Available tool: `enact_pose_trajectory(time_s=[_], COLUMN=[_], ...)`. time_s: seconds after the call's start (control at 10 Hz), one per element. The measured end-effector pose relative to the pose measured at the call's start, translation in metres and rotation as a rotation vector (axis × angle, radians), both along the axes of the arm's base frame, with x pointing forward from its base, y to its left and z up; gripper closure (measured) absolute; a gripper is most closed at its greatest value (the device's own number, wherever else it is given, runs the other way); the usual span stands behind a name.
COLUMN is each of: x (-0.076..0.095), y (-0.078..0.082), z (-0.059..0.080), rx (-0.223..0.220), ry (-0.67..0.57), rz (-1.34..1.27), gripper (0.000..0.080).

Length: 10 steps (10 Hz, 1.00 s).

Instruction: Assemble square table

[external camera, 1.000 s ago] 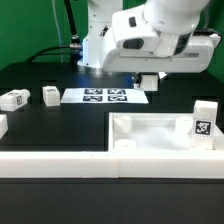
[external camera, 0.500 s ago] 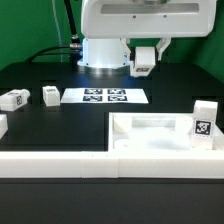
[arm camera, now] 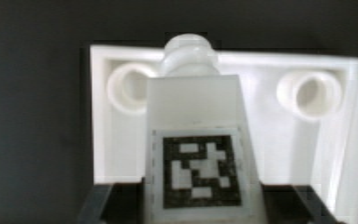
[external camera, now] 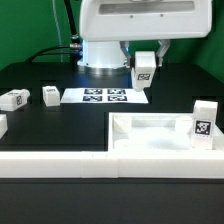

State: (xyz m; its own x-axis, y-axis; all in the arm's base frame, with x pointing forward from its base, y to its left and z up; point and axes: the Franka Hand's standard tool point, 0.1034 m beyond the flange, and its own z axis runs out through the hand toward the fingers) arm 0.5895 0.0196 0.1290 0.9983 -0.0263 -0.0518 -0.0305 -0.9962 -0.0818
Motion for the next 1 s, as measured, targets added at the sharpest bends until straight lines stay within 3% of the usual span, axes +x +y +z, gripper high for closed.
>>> enact_pose_trajectory(time_s=[0.2, 0.3, 0.4, 0.6, 0.8, 1.0], x=[0.034, 0.040, 0.049, 0.049, 0.047, 0.059], y=[-0.015, -0.017, -0.021, -0.027, -0.029, -0.028], z=[0.018, 0.027, 0.029, 0.025, 0.014, 0.018], rx=[0.018, 0.019, -0.006, -0.042, -0.059, -0.058], ry=[-0.100, -0.119, -0.218, -0.327, -0.355, -0.380], rz=[-0.052, -0.049, -0.060, -0.071, -0.079, -0.122], gripper=[0.0511, 0.0511, 0.0511, 0.0511, 0.0511, 0.0511])
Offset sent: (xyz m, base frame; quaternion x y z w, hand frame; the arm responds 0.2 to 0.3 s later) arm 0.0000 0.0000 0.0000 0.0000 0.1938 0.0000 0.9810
